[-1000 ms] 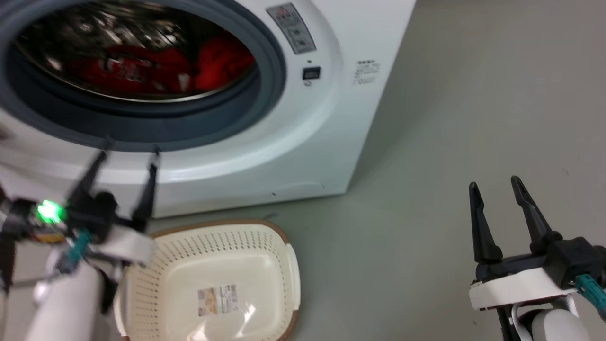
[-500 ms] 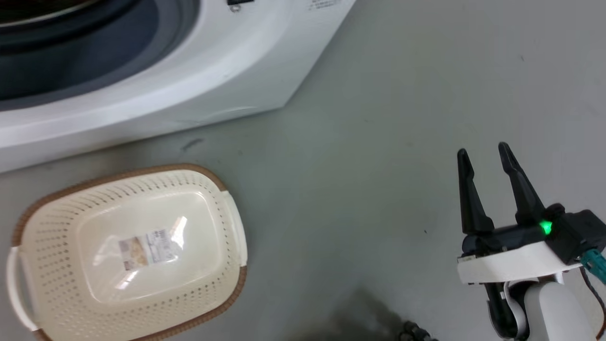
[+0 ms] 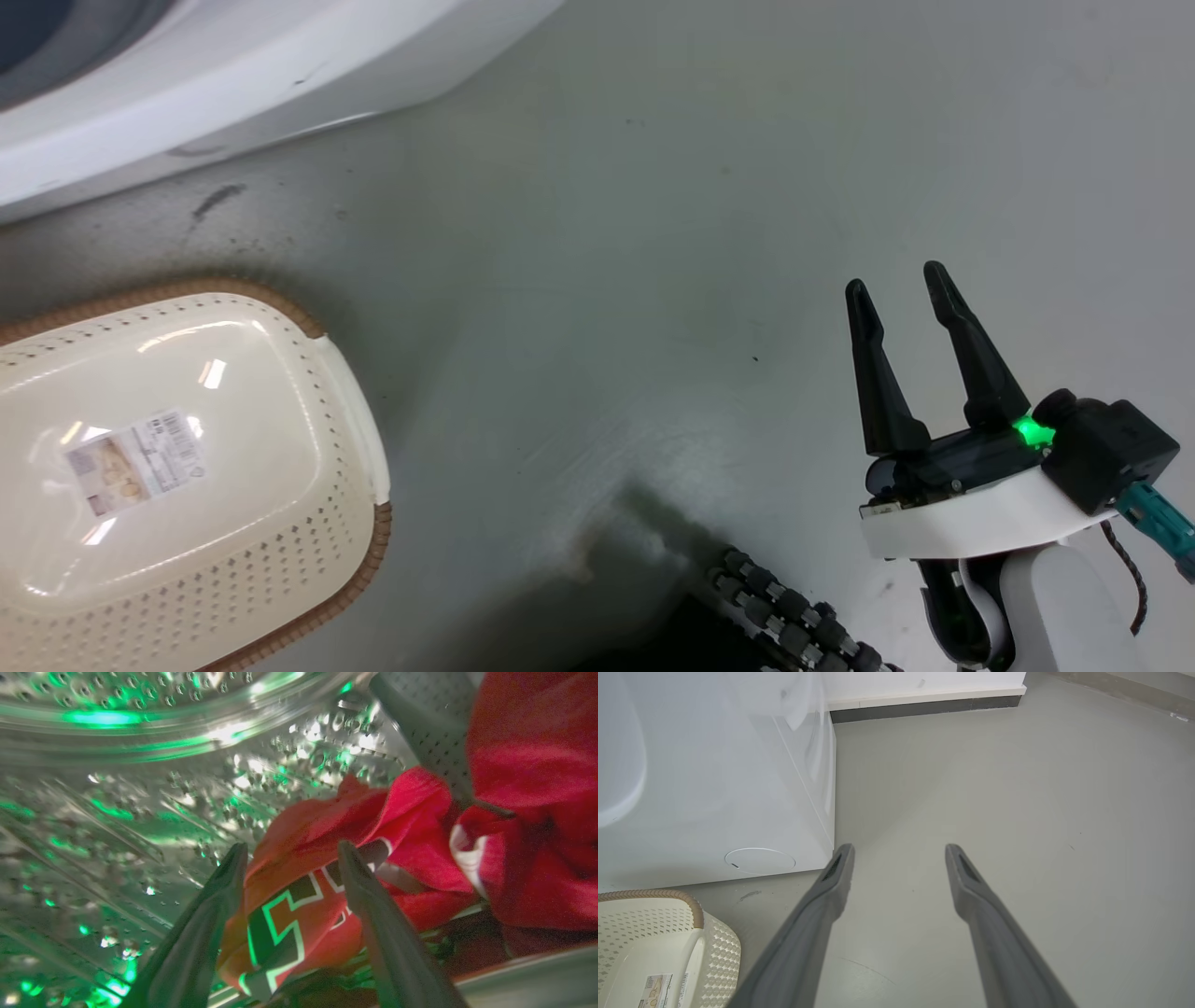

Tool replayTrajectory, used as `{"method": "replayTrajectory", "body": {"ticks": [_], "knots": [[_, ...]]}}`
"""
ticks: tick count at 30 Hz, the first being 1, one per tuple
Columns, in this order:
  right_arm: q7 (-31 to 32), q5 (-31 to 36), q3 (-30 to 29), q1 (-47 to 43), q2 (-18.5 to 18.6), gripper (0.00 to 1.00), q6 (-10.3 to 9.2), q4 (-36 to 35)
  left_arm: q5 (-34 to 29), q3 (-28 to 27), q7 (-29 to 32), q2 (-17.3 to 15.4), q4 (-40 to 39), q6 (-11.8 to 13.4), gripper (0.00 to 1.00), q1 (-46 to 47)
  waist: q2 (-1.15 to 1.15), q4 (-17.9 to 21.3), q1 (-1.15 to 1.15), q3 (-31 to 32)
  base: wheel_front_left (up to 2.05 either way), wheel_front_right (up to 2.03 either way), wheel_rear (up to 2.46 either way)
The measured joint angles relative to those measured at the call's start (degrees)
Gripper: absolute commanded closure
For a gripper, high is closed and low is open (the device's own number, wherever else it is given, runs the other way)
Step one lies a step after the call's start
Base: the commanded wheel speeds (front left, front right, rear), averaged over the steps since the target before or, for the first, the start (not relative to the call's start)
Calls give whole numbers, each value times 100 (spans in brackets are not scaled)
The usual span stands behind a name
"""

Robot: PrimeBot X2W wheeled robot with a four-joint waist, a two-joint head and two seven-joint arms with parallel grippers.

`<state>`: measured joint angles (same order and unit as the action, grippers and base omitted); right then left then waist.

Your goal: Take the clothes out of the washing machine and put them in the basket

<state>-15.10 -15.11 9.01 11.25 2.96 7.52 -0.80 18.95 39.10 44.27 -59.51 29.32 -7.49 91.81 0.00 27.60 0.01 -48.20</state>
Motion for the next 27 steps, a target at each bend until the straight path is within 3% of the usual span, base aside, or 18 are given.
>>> {"method": "replayTrajectory", "body": {"ticks": [5,10,18,19,20,27], "knots": [[1,-56,48,-16,0,0,0,-104,380,468,623,-178,170,-1,0,427,0,134,0,-245,0,0,0],[1,-57,85,-80,-1,0,0,-187,554,691,778,-279,375,-1,0,726,0,132,-1,-359,0,0,0],[1,-107,83,-100,-1,0,0,-296,816,873,926,-172,676,-1,2,860,0,73,-1,-458,0,0,0],[0,-108,85,-99,-1,0,0,-313,851,893,929,-153,703,-1,80,872,0,67,-1,-466,0,0,0],[1,-111,85,-98,-1,0,0,-332,900,903,926,-135,723,-1,100,892,0,62,-1,-472,0,0,0],[1,-113,142,-9,-1,0,0,-369,922,1024,423,-132,834,-1,100,976,0,61,-1,-460,0,0,0]]}}
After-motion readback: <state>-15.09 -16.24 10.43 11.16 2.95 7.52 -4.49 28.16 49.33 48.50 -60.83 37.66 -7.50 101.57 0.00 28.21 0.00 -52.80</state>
